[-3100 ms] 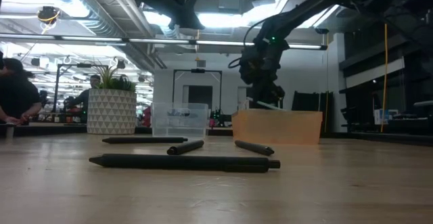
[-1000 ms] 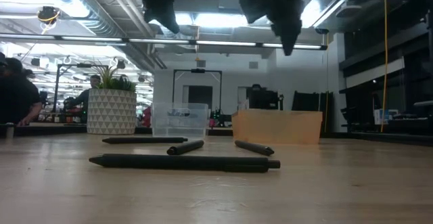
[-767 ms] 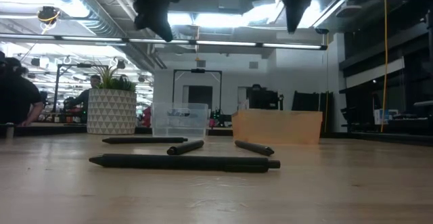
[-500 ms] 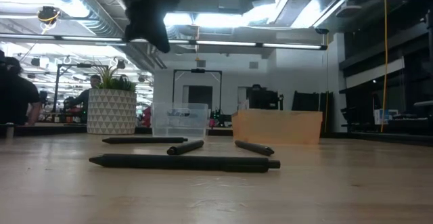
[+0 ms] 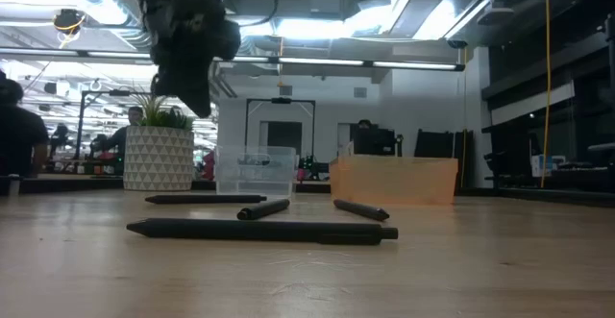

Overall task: Sort pens & pencils
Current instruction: Put the black pen into the transparent bin

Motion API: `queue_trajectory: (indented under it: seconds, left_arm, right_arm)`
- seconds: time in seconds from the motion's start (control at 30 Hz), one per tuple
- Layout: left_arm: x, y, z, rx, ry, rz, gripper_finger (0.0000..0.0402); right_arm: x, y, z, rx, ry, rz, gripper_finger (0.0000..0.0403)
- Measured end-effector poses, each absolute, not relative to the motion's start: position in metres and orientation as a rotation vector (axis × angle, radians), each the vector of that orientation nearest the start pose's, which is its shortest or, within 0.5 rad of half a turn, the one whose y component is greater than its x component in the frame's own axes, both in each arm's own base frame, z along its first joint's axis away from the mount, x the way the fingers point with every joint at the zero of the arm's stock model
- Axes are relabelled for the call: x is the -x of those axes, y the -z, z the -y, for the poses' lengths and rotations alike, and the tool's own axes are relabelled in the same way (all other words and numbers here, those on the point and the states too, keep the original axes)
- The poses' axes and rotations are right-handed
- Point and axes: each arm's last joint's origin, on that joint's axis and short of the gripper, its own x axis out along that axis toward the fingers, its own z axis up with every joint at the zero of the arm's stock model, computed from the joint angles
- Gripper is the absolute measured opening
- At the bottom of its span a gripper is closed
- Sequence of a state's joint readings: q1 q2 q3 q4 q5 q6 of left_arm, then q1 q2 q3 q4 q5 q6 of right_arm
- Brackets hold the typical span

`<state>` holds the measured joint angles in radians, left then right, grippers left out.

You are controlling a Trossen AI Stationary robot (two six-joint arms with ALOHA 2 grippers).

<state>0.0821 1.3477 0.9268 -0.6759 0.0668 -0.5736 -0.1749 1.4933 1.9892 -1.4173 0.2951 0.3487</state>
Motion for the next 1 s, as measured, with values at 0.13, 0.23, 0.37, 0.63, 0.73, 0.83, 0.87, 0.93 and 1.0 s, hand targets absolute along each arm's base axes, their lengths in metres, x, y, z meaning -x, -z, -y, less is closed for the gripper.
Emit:
queue_trajectory:
  seconds: [0.13,0.23,0.37,0.63,0.73,0.83,0.87,0.93,1.0]
  left_arm:
    - [-0.250,-0.217,-0.024,0.649,-0.322,-1.061,0.0020]
    - [-0.248,-0.214,-0.029,0.674,-0.343,-1.063,0.0034]
    - [-0.252,-0.215,-0.032,0.712,-0.340,-1.013,0.0057]
    - [-0.270,-0.184,-0.030,0.713,-0.292,-1.124,0.0073]
    - [-0.278,-0.173,-0.029,0.686,-0.280,-1.167,0.0070]
    - [-0.286,-0.170,-0.031,0.658,-0.285,-1.181,0.0070]
    - [-0.289,-0.169,-0.031,0.641,-0.286,-1.183,0.0070]
    - [-0.291,-0.165,-0.032,0.616,-0.293,-1.217,0.0070]
    - [-0.294,-0.163,-0.033,0.594,-0.297,-1.235,0.0070]
  right_arm:
    - [-0.239,-0.460,0.051,-0.273,0.589,-0.836,0.0039]
    - [-0.240,-0.460,0.050,-0.251,0.577,-0.842,0.0039]
    - [-0.240,-0.460,0.050,-0.238,0.545,-0.852,0.0039]
    - [-0.240,-0.460,0.049,-0.222,0.510,-0.860,0.0039]
    - [-0.240,-0.460,0.049,-0.212,0.505,-0.862,0.0040]
    - [-0.240,-0.460,0.049,-0.206,0.503,-0.864,0.0040]
    - [-0.240,-0.460,0.049,-0.205,0.502,-0.864,0.0040]
    - [-0.240,-0.460,0.049,-0.204,0.502,-0.865,0.0040]
    - [-0.240,-0.460,0.049,-0.204,0.502,-0.865,0.0040]
